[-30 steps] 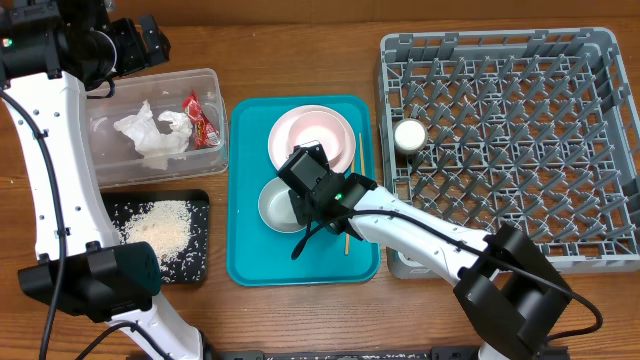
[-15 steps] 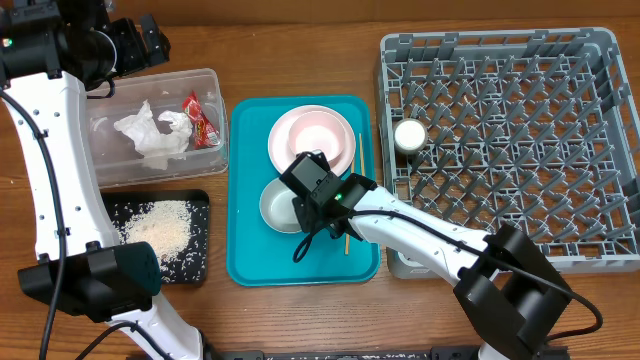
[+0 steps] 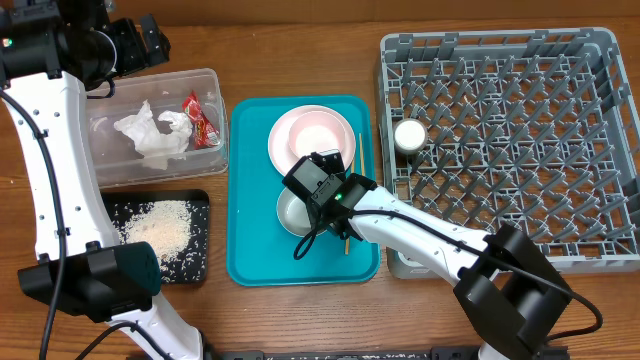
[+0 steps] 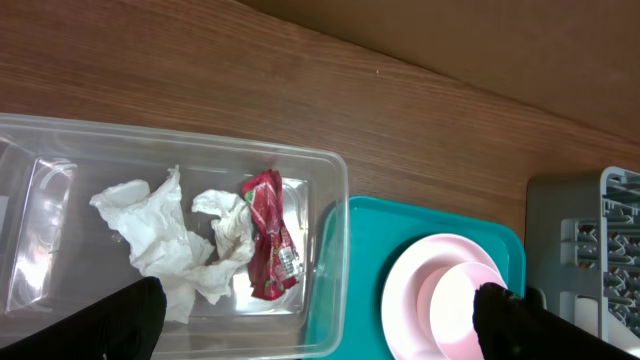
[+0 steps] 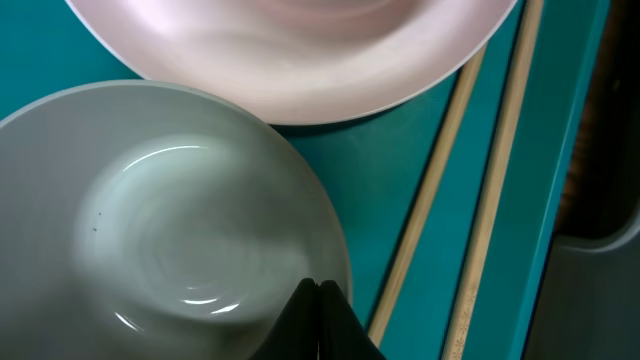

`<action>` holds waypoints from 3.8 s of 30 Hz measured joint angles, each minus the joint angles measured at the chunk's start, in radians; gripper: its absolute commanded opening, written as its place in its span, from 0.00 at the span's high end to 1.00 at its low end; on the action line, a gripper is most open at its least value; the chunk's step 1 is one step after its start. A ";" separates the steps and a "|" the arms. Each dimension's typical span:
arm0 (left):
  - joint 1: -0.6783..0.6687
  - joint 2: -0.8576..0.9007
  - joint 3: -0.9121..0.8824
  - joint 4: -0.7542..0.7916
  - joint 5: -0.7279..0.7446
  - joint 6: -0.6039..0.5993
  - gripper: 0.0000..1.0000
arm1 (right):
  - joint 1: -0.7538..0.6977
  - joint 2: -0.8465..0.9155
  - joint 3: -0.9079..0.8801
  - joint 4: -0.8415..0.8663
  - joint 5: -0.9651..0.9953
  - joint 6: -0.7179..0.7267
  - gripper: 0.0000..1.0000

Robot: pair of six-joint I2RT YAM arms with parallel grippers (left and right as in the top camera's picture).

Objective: Sort waste into correct bins and load items into the dishwasher
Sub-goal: 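Grasp the rim of the small white bowl with the right gripper, then lift the bowl and carry it right into the grey rack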

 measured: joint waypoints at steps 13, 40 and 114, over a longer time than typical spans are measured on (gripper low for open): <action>0.000 0.000 0.000 0.000 0.000 0.000 0.00 | 0.002 0.000 0.080 0.003 -0.187 0.018 0.79; 0.000 0.000 0.000 0.000 0.000 0.000 0.00 | 0.072 0.005 0.080 0.083 -0.299 -0.201 0.62; 0.000 0.000 0.000 0.000 0.000 0.000 0.00 | -1.133 0.225 0.330 0.230 -1.604 -0.447 0.96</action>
